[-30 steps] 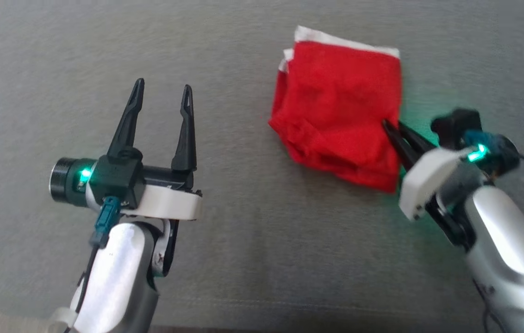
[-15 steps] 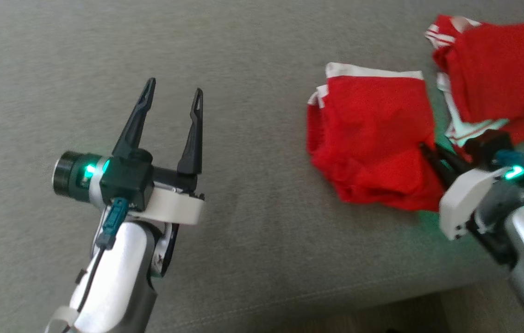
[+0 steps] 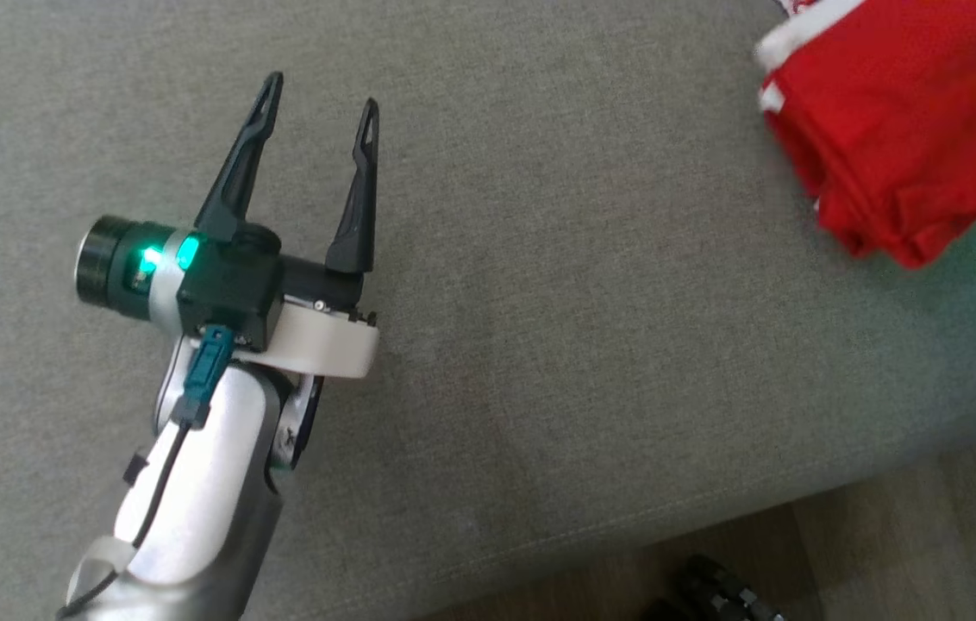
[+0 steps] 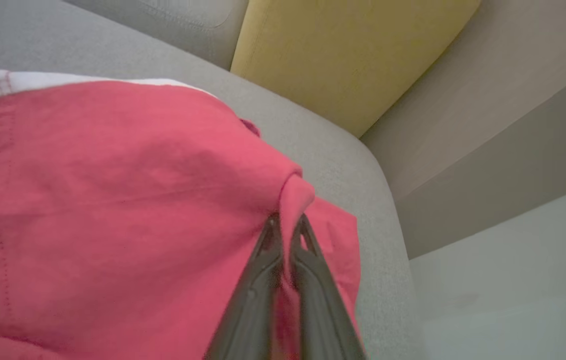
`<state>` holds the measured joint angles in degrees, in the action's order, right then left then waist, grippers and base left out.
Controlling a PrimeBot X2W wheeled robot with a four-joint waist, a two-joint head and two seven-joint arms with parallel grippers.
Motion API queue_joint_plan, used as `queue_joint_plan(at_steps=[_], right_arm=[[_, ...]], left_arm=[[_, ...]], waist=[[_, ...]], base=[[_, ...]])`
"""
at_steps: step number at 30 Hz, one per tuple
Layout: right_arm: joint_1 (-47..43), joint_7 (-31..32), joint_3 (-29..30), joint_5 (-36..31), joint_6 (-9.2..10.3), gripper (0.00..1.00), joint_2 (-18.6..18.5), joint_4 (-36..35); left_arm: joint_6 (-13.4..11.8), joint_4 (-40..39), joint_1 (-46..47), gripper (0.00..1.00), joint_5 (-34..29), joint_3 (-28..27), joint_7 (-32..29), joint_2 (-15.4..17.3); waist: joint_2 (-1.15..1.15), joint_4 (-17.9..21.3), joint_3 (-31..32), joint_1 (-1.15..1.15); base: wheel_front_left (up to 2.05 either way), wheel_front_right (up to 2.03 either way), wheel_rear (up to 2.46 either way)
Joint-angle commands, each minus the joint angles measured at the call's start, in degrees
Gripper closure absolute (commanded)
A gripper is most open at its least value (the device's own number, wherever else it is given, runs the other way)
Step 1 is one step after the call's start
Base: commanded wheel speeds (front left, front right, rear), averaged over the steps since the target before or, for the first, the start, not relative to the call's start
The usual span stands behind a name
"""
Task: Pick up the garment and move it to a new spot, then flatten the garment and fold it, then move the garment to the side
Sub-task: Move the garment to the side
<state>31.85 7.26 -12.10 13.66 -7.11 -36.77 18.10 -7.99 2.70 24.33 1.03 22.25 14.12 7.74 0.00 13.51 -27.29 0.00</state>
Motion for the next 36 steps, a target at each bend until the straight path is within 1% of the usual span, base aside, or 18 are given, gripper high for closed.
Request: queue_joint_plan(at_steps=[1,4,7,12,14,15,21,25,29,30,31,32,33,36], right_arm=[[0.23,-1.50,0.66,-0.15,-0.37,1.00,-1.96,-2.01],[0.50,-3.70,2.07,0.12,-0.37,1.00,-1.47,-3.44],[0.35,-4.39,4.90,-0.05,-0.37,1.00,-1.00,-3.50],[-0.66,-3.99,11.64,-0.47,-0.37,1.00,0.01,-0.99],[-0.83,-3.88,12.51,-0.36,-0.37,1.00,0.40,-0.26],[-1.23,-3.34,13.71,0.33,-0.37,1.00,1.29,1.56],[-1.13,-2.25,14.74,1.95,-0.37,1.00,4.71,7.01],[-0.43,-1.78,13.82,5.44,-0.37,1.00,7.43,10.02],[0.60,-2.68,12.92,7.77,-0.37,1.00,8.06,12.58],[0.83,-3.09,12.79,8.06,-0.37,0.91,8.02,13.22],[0.99,-3.54,12.68,8.38,-0.37,0.66,8.03,13.79],[1.16,-4.45,12.67,8.68,-0.37,0.27,8.06,14.04],[1.24,-5.37,12.72,8.87,-0.37,0.00,8.06,14.20],[1.16,-9.08,13.90,8.27,-0.37,0.00,7.87,13.79]], left_arm=[[0.10,-2.24,1.64,0.00,-0.82,-1.17,-0.11,1.06],[0.03,-2.26,2.06,0.00,-0.87,-1.04,-0.13,1.19],[0.05,-2.30,2.68,0.00,-0.93,-0.82,-0.16,1.23],[0.15,-2.46,3.88,0.00,-1.05,-0.45,-0.16,1.34],[0.12,-2.46,4.04,0.00,-1.05,-0.38,-0.15,1.31],[0.10,-2.32,4.31,0.00,-0.95,-0.24,-0.10,1.23],[0.12,-1.84,5.05,0.00,-0.69,0.20,0.07,1.06],[0.27,-1.52,5.72,0.00,-0.68,0.63,0.13,1.06],[0.37,-1.13,6.24,0.00,-0.58,0.90,0.17,1.15],[0.39,-0.99,6.30,0.00,-0.53,0.98,0.18,1.17],[0.41,-0.84,6.31,0.00,-0.47,1.05,0.19,1.19],[0.42,-0.66,6.27,0.00,-0.39,1.11,0.21,1.21],[0.43,-0.45,6.17,0.00,-0.28,1.17,0.23,1.23],[0.34,0.20,5.56,0.00,0.15,1.28,0.31,1.24]], waist=[[0.00,0.30,-0.67,0.00],[0.00,0.56,-1.34,0.00],[0.00,0.64,-2.06,0.00],[0.00,0.42,-3.50,0.00],[0.00,0.35,-3.80,0.00],[0.00,0.17,-4.36,0.00],[0.00,-0.23,-5.82,0.00],[0.00,-0.51,-6.54,0.00],[0.00,-0.58,-6.96,0.00],[0.00,-0.57,-6.93,0.00],[0.00,-0.56,-6.83,0.00],[0.00,-0.53,-6.63,0.00],[0.00,-0.49,-6.33,0.00],[0.00,-0.30,-5.00,0.00]], base=[[0.00,0.00,0.00],[0.00,0.00,0.00],[0.00,0.00,0.00],[0.00,0.00,0.00],[0.00,0.00,0.00],[0.00,0.00,0.00],[0.00,0.00,0.00],[0.00,0.00,0.00],[0.00,0.00,0.00],[0.00,0.00,0.00],[0.00,0.00,0.00],[0.00,0.00,0.00],[0.00,0.00,0.00],[0.00,0.00,0.00]])
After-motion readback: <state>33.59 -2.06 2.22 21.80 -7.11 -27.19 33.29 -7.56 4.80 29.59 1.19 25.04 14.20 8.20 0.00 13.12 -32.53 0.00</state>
